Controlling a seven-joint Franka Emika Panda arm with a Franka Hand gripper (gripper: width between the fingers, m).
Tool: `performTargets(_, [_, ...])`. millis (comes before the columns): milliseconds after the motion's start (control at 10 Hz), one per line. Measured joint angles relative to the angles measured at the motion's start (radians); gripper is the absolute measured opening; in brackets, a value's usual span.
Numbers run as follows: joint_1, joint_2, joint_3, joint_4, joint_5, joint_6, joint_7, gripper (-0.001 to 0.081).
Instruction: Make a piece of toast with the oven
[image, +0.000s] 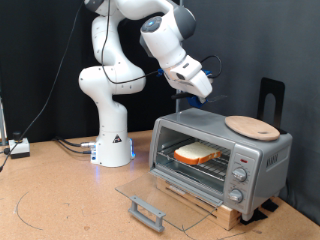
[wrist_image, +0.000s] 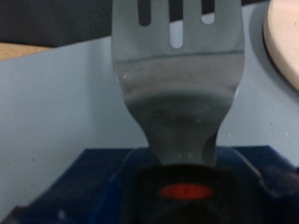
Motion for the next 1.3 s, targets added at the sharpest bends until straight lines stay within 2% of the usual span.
performTargets(200, [-0.005, -0.029, 0.043, -0.021, 0.000, 0.039, 0.059, 0.0419])
performTargets(800, [-0.013, -0.015, 0.063, -0.042, 0.008, 0.047, 0.069, 0.0443])
performTargets(900, [-0.013, -0.009, 0.065, -0.042, 0.011, 0.047, 0.069, 0.0631])
performTargets(1000, [-0.013, -0.005, 0.066, -0.043, 0.015, 0.047, 0.069, 0.0631])
performTargets(1100, [-0.013, -0.003, 0.067, -0.043, 0.019, 0.047, 0.068, 0.0768])
performTargets(1300, [-0.011, -0.010, 0.058, -0.036, 0.052, 0.047, 0.042, 0.0797])
